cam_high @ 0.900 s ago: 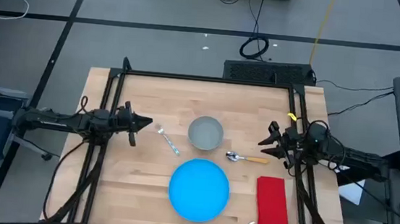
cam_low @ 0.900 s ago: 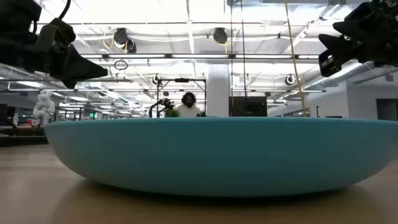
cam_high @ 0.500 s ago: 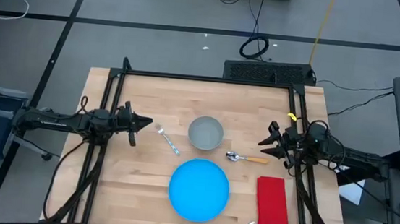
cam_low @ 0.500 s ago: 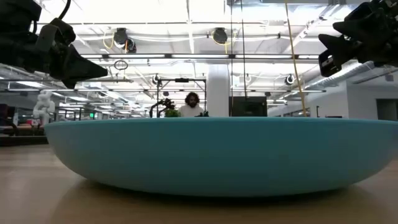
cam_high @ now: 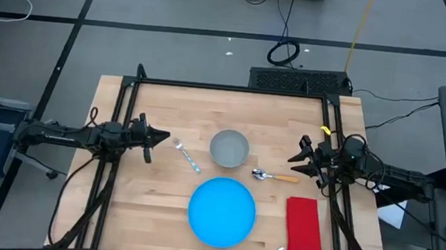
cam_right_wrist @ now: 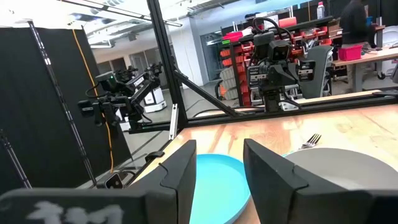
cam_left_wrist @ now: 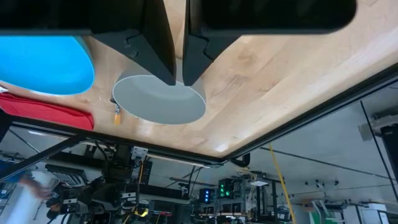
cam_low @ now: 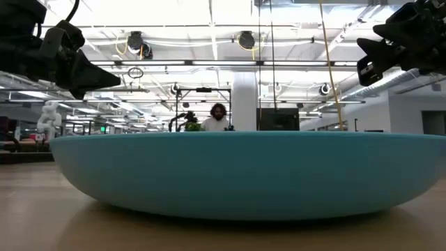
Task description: Pick and place plate/cup/fork/spoon on tray
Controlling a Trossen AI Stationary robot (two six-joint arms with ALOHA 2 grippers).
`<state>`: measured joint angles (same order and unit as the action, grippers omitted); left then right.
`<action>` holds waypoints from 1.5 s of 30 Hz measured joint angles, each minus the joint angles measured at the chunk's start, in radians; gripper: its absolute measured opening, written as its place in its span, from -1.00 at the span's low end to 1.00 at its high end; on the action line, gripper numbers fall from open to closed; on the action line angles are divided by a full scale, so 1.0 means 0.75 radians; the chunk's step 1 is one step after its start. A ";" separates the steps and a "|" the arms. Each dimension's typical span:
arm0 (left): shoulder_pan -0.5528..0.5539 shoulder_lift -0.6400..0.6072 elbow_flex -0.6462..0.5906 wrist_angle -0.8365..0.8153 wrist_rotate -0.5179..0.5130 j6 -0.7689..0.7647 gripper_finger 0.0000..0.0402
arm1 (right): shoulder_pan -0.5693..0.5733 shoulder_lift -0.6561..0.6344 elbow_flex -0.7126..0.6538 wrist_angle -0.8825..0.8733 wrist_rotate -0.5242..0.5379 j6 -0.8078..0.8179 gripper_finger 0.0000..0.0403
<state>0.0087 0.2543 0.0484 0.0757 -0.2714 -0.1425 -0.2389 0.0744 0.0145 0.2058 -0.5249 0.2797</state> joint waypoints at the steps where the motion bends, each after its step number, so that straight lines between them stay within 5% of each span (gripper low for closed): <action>1: 0.000 0.000 0.000 0.000 0.000 0.000 -0.85 | 0.000 0.000 0.000 0.000 0.000 0.000 -0.40; 45: 0.000 0.000 0.000 0.003 0.000 0.000 -0.85 | 0.000 0.000 0.000 0.145 0.000 0.066 -0.40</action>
<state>0.0090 0.2543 0.0486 0.0780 -0.2714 -0.1425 -0.2386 0.0742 0.0144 0.3147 -0.5251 0.3290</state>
